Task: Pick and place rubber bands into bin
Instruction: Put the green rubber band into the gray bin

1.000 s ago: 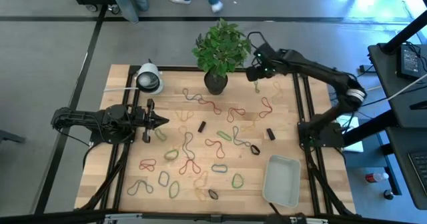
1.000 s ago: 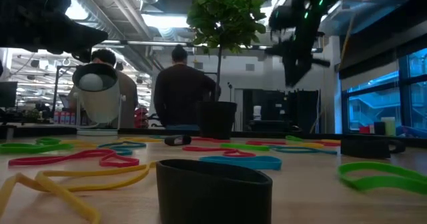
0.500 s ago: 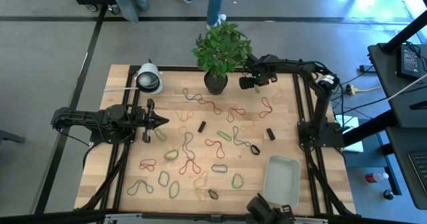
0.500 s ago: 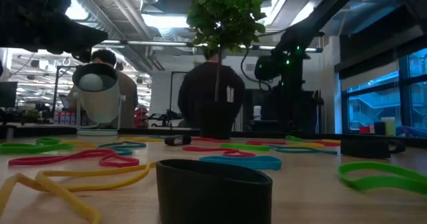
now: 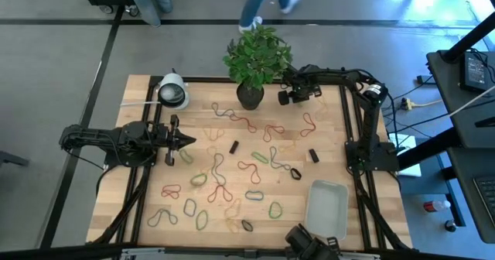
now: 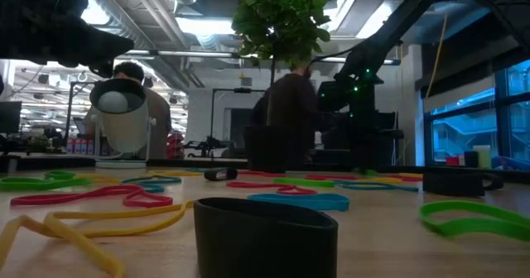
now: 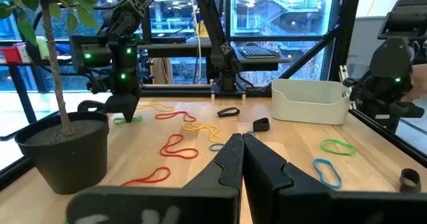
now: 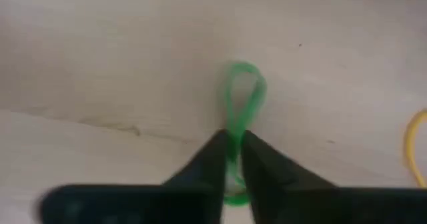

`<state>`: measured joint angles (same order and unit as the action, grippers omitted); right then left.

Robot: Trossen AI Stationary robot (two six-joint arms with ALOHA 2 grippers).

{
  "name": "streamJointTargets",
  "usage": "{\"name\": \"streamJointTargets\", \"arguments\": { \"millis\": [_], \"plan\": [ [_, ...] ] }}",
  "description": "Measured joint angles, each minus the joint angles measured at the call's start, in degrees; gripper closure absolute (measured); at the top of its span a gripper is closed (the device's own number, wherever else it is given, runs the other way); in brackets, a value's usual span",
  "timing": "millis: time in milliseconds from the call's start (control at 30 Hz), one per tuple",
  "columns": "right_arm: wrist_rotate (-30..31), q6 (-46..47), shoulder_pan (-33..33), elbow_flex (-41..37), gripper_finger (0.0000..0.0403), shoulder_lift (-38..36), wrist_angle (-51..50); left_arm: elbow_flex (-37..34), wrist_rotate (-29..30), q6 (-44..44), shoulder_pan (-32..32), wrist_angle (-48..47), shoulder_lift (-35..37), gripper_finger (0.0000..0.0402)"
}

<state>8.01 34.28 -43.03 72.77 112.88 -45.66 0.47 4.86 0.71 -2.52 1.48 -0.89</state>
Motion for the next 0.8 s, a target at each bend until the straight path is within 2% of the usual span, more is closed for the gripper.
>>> {"name": "streamJointTargets", "arguments": {
  "millis": [200,367,600,800],
  "plan": [
    [0.03,-0.03,0.62,-0.06,0.0397,-0.68,-3.55,0.00,0.00,0.00,0.00,0.00,0.00,0.0398],
    [2.02,0.03,2.68,-0.07,0.0399,-5.40,-5.70,0.00,0.00,0.00,0.00,0.00,-0.01,0.0398],
    [7.25,3.90,6.76,-0.07,0.0401,-18.56,-14.93,0.00,0.00,0.00,0.00,0.00,0.00,0.0398],
    [7.47,12.68,13.99,-0.07,0.0401,-31.82,-24.80,0.00,0.00,0.00,0.00,0.00,-0.02,0.0398]
  ]
}}
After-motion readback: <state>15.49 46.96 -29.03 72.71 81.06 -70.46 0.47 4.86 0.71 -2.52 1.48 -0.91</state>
